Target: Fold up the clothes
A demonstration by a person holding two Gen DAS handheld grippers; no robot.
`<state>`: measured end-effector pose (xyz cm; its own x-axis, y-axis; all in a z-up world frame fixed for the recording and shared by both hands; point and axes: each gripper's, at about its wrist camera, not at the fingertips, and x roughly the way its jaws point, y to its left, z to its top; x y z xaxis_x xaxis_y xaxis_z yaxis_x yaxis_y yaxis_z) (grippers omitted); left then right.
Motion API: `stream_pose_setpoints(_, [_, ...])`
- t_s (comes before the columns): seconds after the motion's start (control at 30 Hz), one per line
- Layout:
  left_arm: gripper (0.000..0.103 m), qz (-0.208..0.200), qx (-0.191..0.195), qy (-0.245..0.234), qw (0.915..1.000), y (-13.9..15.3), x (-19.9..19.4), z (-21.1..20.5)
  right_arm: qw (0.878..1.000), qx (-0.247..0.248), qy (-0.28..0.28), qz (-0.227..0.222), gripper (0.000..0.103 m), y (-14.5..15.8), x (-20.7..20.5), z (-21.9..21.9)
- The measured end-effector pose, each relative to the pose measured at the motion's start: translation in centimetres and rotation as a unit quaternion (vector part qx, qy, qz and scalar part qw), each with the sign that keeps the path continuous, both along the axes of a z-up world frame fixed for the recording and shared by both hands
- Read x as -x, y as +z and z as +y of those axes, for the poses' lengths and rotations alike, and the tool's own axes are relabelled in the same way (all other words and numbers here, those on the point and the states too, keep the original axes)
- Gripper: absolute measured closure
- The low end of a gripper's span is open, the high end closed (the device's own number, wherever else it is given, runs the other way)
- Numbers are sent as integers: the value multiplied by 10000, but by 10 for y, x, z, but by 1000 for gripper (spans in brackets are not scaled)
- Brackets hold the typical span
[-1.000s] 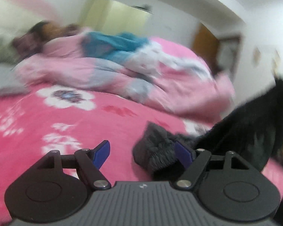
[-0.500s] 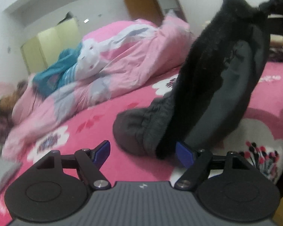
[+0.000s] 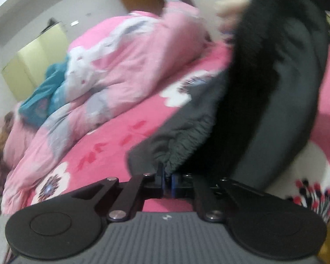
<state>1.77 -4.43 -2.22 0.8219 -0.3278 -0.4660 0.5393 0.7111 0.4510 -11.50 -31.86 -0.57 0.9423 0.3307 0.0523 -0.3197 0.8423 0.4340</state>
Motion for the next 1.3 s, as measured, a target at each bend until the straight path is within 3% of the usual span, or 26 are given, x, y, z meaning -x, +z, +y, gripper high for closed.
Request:
stream_pose_setpoints(0.13, [98,-373,509,485,9968,68,-2,26,9984,480,-209,-234,92,34,-10,13])
stream_pose_setpoints(0.23, [99,-430,1128,455,9916,140,5,47,9889,1212,-476,-711,92,79,-10,29])
stream_pose_setpoints(0.43, [99,269,2296,-613,9710,263,33,61,9492,2323,-1511,-1492,92,183,1,30])
stream_pose_setpoints(0.6, [99,880,2788,-1748,9402,326,52,30,9091,2868,-2445,-1777,92,266,15,13])
stream_pose_setpoints(0.8, [100,1528,3284,-3092,8793,364,70,-24,8588,3418,-3225,-2042,92,341,36,-6])
stream_pose_setpoints(0.93, [100,1682,3375,-3580,8542,380,78,-63,8400,3611,-3534,-1978,92,373,38,-28])
stream_pose_setpoints(1.03, [100,1887,3457,-3860,8342,382,75,-86,8390,3616,-3612,-1866,92,384,41,-49])
stream_pose_setpoints(1.2, [100,2248,3627,-4067,8078,369,59,-102,8506,3663,-3378,-1681,92,383,26,-70])
stream_pose_setpoints(1.3, [100,2481,3699,-3889,8065,352,45,-98,8581,3825,-3029,-1599,92,372,-4,-62])
